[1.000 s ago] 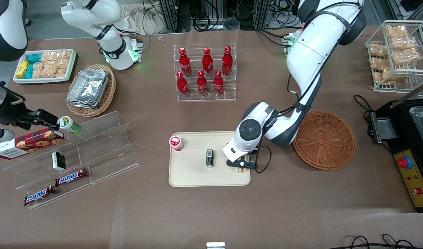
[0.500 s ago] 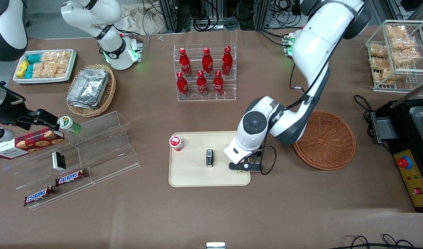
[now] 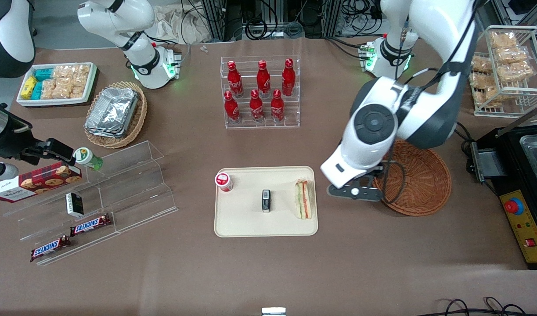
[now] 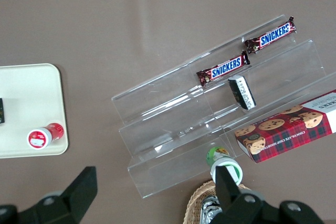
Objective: Place sandwich from basket to tray
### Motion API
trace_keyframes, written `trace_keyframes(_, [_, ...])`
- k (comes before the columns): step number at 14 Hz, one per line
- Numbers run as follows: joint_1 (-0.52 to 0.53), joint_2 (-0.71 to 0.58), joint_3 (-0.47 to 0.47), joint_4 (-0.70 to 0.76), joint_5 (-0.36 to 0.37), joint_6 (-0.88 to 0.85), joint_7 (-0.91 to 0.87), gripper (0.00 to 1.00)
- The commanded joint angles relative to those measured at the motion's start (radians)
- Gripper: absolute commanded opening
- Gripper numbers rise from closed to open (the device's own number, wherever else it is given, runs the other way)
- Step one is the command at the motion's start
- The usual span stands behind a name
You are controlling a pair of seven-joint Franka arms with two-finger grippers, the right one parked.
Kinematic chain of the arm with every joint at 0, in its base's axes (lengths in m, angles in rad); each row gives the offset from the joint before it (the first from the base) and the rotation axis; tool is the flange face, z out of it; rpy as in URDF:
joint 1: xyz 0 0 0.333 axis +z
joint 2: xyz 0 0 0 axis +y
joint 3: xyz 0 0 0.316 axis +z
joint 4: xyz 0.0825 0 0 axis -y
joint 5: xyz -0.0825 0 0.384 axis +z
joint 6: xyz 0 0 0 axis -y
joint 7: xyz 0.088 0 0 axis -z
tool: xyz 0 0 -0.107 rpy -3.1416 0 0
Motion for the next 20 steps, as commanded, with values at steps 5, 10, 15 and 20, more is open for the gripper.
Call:
trace_keyframes(5, [0.003,-0.206,0.294,-0.047,-0.199,-0.151,0.245,1.0])
trace_keyframes(10, [0.006,-0.306,0.403,-0.102,-0.171,-0.215,0.357,1.0])
trace_keyframes(15, [0.107,-0.401,0.348,-0.162,-0.133,-0.232,0.352,1.0])
trace_keyframes(20, [0.239,-0.464,0.195,-0.234,-0.127,-0.216,0.309,1.0])
